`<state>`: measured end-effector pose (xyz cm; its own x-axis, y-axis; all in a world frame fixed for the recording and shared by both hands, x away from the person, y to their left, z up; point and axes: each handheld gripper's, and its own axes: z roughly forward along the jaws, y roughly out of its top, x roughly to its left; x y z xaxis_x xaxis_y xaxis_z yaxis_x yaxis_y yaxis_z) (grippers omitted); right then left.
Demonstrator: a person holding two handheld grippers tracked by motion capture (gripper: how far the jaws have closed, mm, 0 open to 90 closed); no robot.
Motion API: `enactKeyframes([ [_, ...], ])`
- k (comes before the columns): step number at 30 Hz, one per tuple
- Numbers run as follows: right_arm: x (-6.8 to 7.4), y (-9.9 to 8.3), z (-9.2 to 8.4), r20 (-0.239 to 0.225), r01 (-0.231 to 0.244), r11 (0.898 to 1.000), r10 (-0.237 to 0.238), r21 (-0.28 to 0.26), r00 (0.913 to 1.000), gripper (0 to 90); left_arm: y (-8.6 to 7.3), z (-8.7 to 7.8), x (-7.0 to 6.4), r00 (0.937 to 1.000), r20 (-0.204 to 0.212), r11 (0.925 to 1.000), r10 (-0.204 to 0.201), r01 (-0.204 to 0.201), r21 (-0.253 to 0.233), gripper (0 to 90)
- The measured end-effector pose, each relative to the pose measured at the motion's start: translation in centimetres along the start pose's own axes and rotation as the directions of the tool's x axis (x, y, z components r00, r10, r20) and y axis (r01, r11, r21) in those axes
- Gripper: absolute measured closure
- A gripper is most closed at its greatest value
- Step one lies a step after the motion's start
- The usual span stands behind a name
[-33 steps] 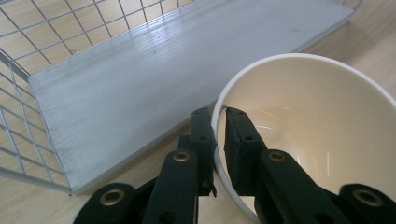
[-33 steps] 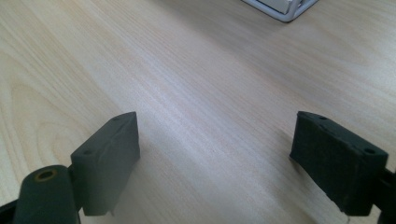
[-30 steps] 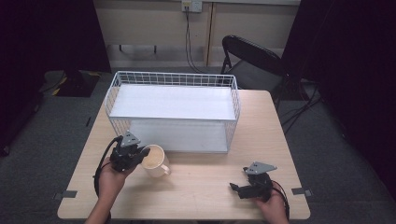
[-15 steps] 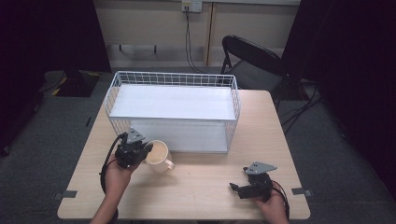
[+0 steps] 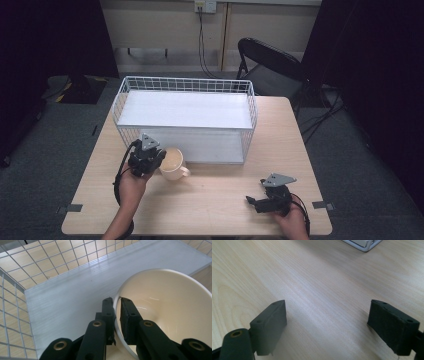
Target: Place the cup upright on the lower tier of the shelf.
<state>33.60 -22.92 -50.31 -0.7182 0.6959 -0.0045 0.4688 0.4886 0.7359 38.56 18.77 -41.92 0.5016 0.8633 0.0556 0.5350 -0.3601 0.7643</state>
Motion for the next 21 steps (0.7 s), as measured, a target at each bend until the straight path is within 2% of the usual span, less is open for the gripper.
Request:
enactKeyframes([
  [4, 0.0, 0.0, 0.0, 0.0, 0.0, 1.0, 0.0, 0.0, 1.0, 14.6, 0.12, 0.2, -0.13, 0.9996, -0.006, 0.9996, -0.026, 0.026, -0.014, 82.3],
  [12, 0.0, 0.0, 0.0, 0.0, 0.0, 1.0, 0.0, 0.0, 1.0, 14.6, 0.46, 0.45, -0.07, 0.9994, -0.027, 0.9997, -0.021, 0.021, -0.009, 82.3],
  [16, 0.0, 0.0, 0.0, 0.0, 0.0, 1.0, 0.0, 0.0, 1.0, 14.6, 0.46, 0.63, -0.08, 0.9983, -0.042, 0.9989, -0.039, 0.038, -0.028, 82.3],
  [21, 0.0, 0.0, 0.0, 0.0, 0.0, 1.0, 0.0, 0.0, 1.0, 14.6, 0.53, 0.63, 0.06, 0.9974, -0.06, 0.999, -0.039, 0.038, -0.023, 82.3],
])
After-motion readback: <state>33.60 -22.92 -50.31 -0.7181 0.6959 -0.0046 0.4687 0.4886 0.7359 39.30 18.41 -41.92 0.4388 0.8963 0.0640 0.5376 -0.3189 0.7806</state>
